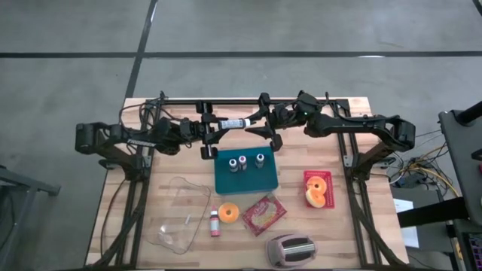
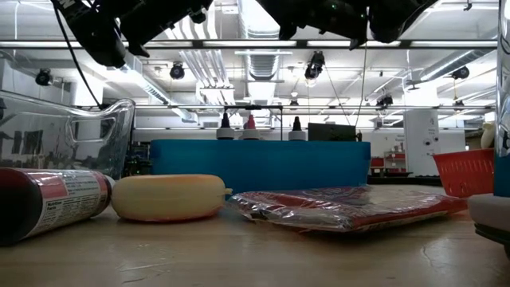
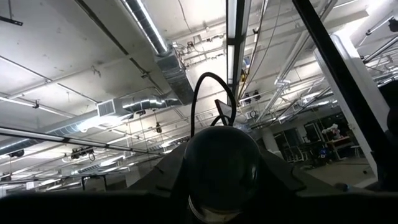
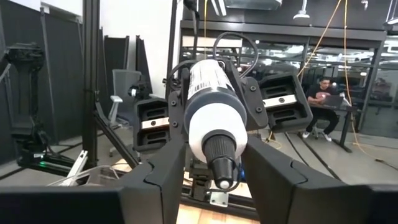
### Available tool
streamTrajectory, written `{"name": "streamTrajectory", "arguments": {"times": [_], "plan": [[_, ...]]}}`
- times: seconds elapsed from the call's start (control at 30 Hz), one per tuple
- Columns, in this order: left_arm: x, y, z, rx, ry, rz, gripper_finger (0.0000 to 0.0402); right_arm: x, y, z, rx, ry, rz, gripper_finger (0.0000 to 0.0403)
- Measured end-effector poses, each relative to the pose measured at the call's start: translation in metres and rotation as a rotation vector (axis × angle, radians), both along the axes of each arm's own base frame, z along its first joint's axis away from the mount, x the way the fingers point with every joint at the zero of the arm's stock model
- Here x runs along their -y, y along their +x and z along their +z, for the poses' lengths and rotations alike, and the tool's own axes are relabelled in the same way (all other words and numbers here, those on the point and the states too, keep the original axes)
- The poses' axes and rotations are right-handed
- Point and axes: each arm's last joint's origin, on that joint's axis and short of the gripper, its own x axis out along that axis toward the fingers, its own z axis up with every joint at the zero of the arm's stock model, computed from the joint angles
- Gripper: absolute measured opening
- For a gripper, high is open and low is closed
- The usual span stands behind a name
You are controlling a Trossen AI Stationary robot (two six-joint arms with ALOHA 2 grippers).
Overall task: Pick & Place Food Item
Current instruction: Put the black food coloring bottle into the blue bin
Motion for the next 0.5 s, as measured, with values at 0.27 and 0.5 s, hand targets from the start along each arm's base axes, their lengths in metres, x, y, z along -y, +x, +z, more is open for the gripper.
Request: {"name": "streamTrajectory", "arguments": {"times": [0.27, 0.5], "plan": [[-0.0005, -0.0003, 0.0005, 0.004, -0.002, 0.0, 0.0127, 0.0003, 0.0016, 0.0047, 0.0, -0.014, 0.001, 0.0121], [-0.0017, -0.0006, 0.0005, 0.002, -0.008, 0.0, 0.0127, 0.0001, 0.0019, 0.0062, 0.003, -0.019, 0.005, 0.011]]}}
